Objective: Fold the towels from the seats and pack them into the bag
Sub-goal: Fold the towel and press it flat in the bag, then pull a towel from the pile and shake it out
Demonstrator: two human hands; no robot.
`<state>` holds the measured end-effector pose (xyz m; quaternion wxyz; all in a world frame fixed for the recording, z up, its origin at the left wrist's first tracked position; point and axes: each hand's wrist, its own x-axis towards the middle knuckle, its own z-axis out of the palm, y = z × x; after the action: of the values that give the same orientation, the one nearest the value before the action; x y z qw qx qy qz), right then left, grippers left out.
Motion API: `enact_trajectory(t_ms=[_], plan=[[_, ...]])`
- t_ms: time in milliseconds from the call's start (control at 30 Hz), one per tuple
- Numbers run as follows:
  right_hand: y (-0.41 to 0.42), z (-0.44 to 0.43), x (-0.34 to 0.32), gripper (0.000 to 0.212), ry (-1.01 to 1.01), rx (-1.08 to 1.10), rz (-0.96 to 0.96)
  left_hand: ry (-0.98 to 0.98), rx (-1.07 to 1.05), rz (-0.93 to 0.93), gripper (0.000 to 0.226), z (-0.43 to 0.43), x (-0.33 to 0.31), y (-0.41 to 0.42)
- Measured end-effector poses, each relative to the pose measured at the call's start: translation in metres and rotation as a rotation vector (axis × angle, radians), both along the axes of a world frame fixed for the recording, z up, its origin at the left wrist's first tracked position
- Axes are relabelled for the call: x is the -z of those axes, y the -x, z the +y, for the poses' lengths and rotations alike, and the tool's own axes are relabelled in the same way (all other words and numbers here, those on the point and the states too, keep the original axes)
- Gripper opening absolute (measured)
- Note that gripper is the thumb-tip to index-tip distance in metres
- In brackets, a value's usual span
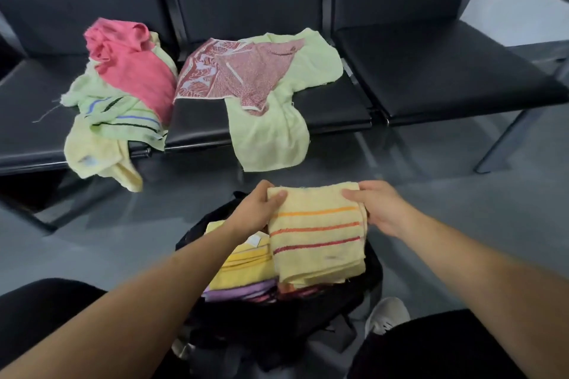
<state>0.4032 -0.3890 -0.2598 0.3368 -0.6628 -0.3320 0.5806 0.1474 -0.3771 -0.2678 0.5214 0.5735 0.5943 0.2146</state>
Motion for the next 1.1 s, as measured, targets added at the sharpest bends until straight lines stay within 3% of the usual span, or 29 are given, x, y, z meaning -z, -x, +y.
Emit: enact_trajectory(t_ms=[133, 267, 333, 400, 433, 500, 600, 733, 867, 967, 1033, 1100], plan=[[0.002, 0.016, 0.018, 0.027, 0.059, -0.002, -0.082, 0.084, -0.071, 0.075, 0.036, 0.011, 0.031, -0.008], [0.003, 0.027, 0.05, 0.067, 0.28, -0.134, -0.251, 0.19, 0.014, 0.265, 0.065, 0.02, 0.069, -0.008], [-0.001, 0.032, 0.065, 0.062, 0.341, -0.225, -0.388, 0.186, 0.042, 0.351, 0.061, 0.029, 0.077, -0.009], [-0.004, 0.042, 0.071, 0.038, 0.284, -0.242, -0.481, 0.121, 0.026, 0.383, 0.036, 0.042, 0.073, -0.01], [-0.004, 0.049, 0.071, 0.026, 0.235, -0.253, -0.558, 0.081, 0.012, 0.373, 0.022, 0.049, 0.067, -0.012], [-0.002, 0.067, 0.064, 0.026, 0.14, -0.268, -0.656, 0.037, -0.048, 0.279, 0.018, 0.063, 0.049, -0.016], [0.016, 0.093, 0.029, 0.01, 0.07, -0.218, -0.463, 0.063, -0.1, 0.143, 0.02, 0.089, 0.009, -0.015], [0.042, 0.12, -0.027, 0.028, -0.074, -0.179, -0.256, 0.218, -0.253, 0.002, 0.02, 0.133, -0.045, 0.027], [0.067, 0.126, -0.046, 0.049, -0.129, -0.135, -0.219, 0.081, -0.459, 0.052, 0.052, 0.156, -0.044, 0.073], [0.092, 0.128, -0.041, 0.045, -0.103, -0.141, -0.218, 0.032, -0.488, 0.069, 0.076, 0.154, -0.043, 0.065], [0.108, 0.134, -0.035, 0.051, -0.092, -0.084, -0.17, -0.056, -0.442, 0.181, 0.075, 0.151, -0.042, 0.055], [0.12, 0.143, -0.03, 0.057, -0.074, 0.057, -0.116, -0.129, -0.357, 0.28, 0.056, 0.145, -0.038, 0.046]])
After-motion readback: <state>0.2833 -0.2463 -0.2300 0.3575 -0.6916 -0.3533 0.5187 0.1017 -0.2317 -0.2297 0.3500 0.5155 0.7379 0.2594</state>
